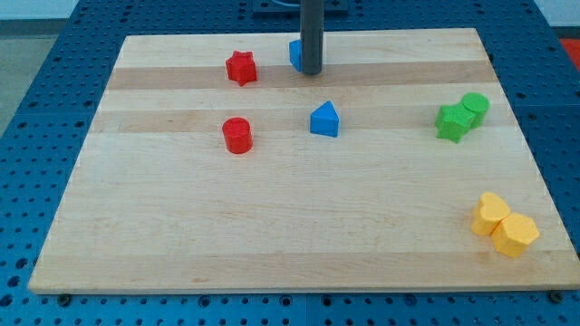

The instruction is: Slide the blue triangle up

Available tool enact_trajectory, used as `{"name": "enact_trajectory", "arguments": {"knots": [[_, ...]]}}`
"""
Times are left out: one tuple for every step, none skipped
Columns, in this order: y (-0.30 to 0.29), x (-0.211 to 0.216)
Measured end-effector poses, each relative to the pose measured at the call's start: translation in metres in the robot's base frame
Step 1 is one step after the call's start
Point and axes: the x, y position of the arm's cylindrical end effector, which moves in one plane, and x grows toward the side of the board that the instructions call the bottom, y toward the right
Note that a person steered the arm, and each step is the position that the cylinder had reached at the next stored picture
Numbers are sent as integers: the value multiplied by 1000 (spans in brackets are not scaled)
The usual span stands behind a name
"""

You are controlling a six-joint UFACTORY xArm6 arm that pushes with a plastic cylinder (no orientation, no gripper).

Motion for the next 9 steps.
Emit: {"name": "enact_trajectory", "arguments": {"knots": [[0,-15],[0,-19],[0,10],[-3,59],[-22,91],[-41,117],[-42,155],[-32,163],[-14,163]]}}
